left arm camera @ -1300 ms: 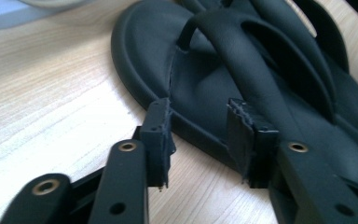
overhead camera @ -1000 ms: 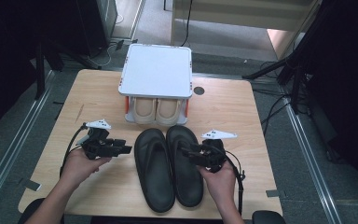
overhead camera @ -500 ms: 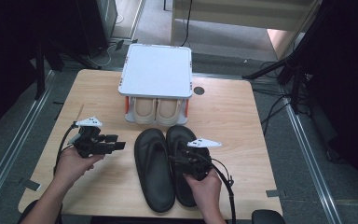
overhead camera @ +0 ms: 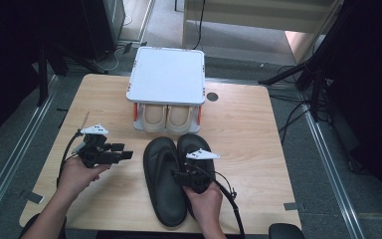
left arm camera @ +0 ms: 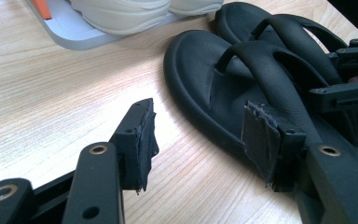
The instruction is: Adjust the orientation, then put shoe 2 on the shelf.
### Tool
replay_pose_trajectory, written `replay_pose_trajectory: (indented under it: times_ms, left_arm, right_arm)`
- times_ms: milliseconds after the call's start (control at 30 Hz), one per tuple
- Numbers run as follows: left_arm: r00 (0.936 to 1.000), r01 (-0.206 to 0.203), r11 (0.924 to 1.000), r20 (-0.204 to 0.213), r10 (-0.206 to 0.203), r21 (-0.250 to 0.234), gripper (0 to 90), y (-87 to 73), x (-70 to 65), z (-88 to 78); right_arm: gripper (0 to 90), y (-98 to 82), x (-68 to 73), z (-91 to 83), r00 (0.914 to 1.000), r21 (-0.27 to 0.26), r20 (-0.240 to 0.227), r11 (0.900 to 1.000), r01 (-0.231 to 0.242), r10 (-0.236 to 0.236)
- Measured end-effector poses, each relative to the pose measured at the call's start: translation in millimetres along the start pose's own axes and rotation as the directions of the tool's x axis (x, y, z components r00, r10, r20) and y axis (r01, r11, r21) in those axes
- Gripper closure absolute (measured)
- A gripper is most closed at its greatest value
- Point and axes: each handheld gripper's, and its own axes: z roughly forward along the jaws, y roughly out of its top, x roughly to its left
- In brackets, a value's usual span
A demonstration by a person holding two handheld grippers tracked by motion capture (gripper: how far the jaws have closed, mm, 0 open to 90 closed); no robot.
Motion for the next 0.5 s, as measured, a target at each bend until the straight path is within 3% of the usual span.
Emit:
replay_pose_trajectory:
  times_ms: [200,500]
  left_arm:
    - [1.0000,-0.002,1.0000,0.001,0.002,0.006,45.1,-0.5,-0.2,0.2]
    - [1.0000,0.001,1.0000,-0.008,-0.001,0.007,45.1,-2.3,1.2,-0.9]
  right_arm:
    - [50.5,0.3,1.3,2.2,0.9993,-0.003,0.036,1.000,-0.007,0.007]
    - [59.4,1.0,-1.8,0.8,0.9989,-0.002,0.028,0.999,-0.039,0.039]
